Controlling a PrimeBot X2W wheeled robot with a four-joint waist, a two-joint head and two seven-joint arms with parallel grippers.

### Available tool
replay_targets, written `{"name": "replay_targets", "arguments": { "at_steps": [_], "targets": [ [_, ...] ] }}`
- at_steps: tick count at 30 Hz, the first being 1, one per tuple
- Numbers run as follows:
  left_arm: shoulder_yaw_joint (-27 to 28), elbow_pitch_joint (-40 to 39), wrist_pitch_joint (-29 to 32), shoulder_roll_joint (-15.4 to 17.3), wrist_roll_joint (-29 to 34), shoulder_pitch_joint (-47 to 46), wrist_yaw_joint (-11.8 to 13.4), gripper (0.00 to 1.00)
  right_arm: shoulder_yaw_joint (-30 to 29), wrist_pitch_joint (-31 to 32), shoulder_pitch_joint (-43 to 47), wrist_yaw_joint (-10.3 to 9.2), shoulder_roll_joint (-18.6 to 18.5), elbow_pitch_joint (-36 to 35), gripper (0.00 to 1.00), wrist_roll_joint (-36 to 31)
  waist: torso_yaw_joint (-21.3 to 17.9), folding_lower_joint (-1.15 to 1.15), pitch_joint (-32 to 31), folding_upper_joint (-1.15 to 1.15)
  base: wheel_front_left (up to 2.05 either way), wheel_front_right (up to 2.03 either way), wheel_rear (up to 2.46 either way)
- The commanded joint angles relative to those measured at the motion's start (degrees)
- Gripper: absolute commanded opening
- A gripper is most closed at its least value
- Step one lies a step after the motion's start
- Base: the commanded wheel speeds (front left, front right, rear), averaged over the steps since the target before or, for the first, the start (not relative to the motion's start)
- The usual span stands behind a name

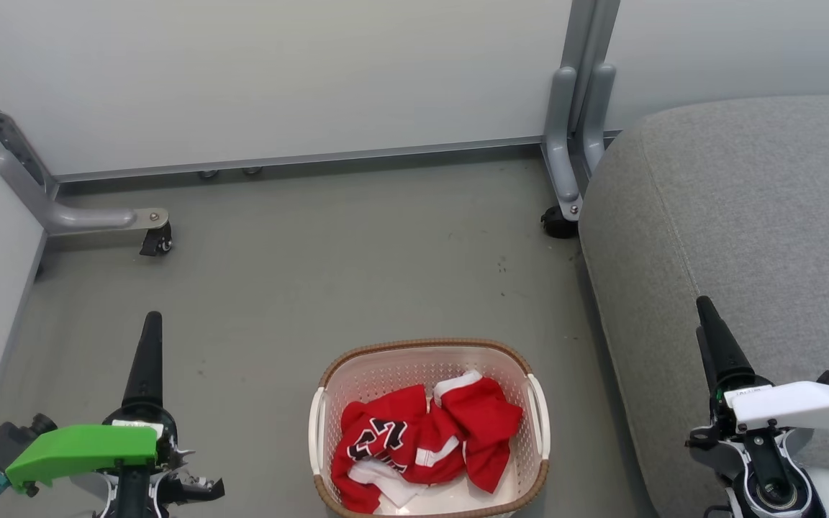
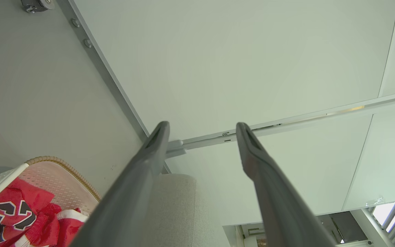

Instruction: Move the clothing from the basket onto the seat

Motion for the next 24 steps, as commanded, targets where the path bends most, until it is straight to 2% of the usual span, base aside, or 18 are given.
{"name": "replay_targets", "arguments": {
  "at_steps": [1, 9, 24],
  "targets": [
    [-0.47, -1.78, -0.64, 0.73, 3.25, -1.71, -0.01, 1.0, 0.19, -0.7, -0.8, 0.02, -0.31, -1.75, 1.0, -3.29, -0.01, 0.0, 0.02, 0.0, 0.0, 0.0, 0.0],
    [-1.93, -3.8, -2.54, 0.76, 13.43, -1.35, -0.01, 1.0, 1.69, -2.61, -0.3, 0.02, -0.61, -3.83, 1.0, -14.35, -0.09, 0.0, 0.1, 0.0, 0.0, 0.0, 0.0],
    [-4.82, -4.24, -5.61, 1.76, 28.41, -0.47, -0.01, 1.0, 3.24, -5.67, 0.16, 0.03, -1.01, -4.84, 1.0, -29.08, -0.25, 0.0, 0.12, 0.0, 0.0, 0.0, 0.0]
  ]
}}
